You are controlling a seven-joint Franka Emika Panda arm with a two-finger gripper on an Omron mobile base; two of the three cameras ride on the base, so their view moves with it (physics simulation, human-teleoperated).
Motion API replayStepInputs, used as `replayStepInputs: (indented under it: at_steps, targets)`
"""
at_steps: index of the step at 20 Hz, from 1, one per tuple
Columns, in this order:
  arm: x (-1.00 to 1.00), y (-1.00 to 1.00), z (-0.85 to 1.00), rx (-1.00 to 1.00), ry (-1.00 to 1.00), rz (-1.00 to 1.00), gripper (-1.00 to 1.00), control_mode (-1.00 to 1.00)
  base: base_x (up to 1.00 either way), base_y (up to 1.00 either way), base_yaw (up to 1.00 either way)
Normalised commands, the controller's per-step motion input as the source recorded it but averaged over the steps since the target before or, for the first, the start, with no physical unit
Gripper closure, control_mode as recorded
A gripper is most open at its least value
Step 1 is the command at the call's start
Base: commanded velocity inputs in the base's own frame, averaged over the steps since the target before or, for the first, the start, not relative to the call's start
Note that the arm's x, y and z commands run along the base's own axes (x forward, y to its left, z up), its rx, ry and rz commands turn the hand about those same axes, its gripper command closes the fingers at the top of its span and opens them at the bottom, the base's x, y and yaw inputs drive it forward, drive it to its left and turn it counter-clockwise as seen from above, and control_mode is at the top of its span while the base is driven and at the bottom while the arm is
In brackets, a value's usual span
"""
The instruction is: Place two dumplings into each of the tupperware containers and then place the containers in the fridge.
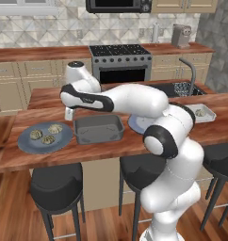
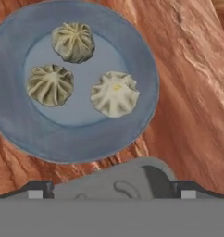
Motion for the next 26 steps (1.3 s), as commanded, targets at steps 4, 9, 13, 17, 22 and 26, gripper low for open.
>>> replayStepInputs:
  at_steps: [4, 9, 13, 17, 22, 26]
  targets:
    - [0.35, 0.77, -0.2, -0.16, 0.17, -0.07, -1.0, -1.0, 0.0, 0.0, 0.0]
    - [0.4, 0.58, -0.29, -0.08, 0.05, -0.1, -1.0, -1.0, 0.0, 0.0, 0.0]
    - [0.29, 0.18, -0.57, -0.04, 0.01, -0.16, -1.0, -1.0, 0.0, 0.0, 0.0]
    - [0.0, -0.02, -0.49, 0.0, 0.0, -0.17, -1.0, -1.0, 0.0, 0.0, 0.0]
    - [-0.37, -0.39, -0.41, 0.04, -0.09, -0.15, -1.0, -1.0, 0.0, 0.0, 0.0]
    - [0.31, -0.37, -0.46, 0.05, -0.01, -0.17, -1.0, -1.0, 0.0, 0.0, 0.0]
